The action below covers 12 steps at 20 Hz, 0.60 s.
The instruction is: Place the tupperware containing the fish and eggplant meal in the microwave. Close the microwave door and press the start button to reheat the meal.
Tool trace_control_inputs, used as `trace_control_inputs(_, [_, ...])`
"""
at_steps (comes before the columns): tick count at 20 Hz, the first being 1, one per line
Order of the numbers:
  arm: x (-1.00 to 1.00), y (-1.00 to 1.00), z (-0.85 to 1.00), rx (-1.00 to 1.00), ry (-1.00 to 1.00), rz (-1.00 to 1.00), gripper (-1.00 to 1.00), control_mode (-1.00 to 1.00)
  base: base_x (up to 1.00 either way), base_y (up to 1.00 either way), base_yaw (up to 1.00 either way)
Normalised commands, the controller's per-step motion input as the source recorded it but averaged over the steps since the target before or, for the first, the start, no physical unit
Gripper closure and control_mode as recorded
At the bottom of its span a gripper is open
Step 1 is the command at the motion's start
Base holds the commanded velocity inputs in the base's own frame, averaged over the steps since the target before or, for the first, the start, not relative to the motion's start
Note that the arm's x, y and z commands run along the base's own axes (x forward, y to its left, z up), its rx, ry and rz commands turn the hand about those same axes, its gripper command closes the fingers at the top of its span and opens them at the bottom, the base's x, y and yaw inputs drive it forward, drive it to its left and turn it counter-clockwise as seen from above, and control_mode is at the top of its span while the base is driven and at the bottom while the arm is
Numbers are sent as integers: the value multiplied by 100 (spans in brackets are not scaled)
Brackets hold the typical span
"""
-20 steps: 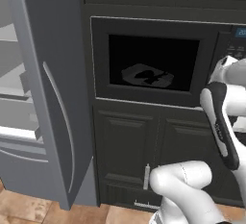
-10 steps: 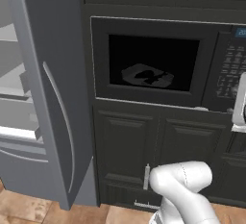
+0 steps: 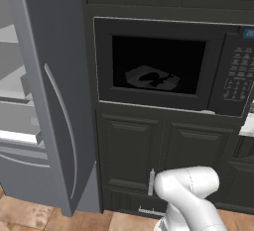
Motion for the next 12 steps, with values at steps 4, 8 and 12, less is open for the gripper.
trace_control_inputs(4, [34,-31,-8,0,-17,0,100,-100,0,0,0])
trace_control_inputs(8, [21,-26,-28,0,-24,0,100,-100,0,0,0])
trace_control_inputs(12, [24,-16,-33,0,-25,0,100,-100,0,0,0])
